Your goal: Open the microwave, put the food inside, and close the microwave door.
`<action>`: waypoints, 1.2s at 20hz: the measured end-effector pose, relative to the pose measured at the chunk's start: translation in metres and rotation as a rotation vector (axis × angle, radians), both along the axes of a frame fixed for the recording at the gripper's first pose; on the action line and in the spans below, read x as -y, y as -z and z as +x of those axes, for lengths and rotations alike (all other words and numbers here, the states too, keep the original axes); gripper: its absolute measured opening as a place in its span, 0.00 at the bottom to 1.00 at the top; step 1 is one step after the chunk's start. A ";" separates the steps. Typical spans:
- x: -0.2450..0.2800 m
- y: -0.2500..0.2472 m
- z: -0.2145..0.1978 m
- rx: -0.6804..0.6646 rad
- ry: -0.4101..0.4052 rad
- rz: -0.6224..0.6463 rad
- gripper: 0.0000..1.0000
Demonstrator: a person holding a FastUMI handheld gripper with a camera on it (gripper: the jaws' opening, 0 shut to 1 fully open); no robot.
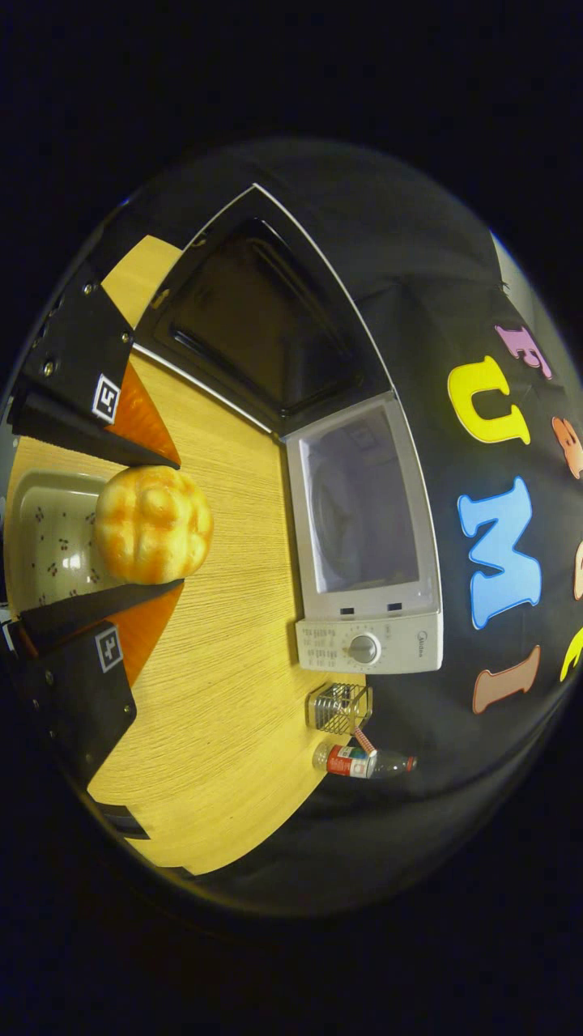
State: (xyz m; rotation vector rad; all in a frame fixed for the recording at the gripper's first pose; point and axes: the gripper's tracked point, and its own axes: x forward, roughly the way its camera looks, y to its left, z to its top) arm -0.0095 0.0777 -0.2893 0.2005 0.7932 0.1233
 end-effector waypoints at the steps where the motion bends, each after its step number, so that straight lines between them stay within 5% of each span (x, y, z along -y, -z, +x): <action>1: -0.003 -0.005 0.010 0.017 -0.004 0.011 0.76; 24: -0.039 0.019 0.212 0.134 0.153 0.314 0.75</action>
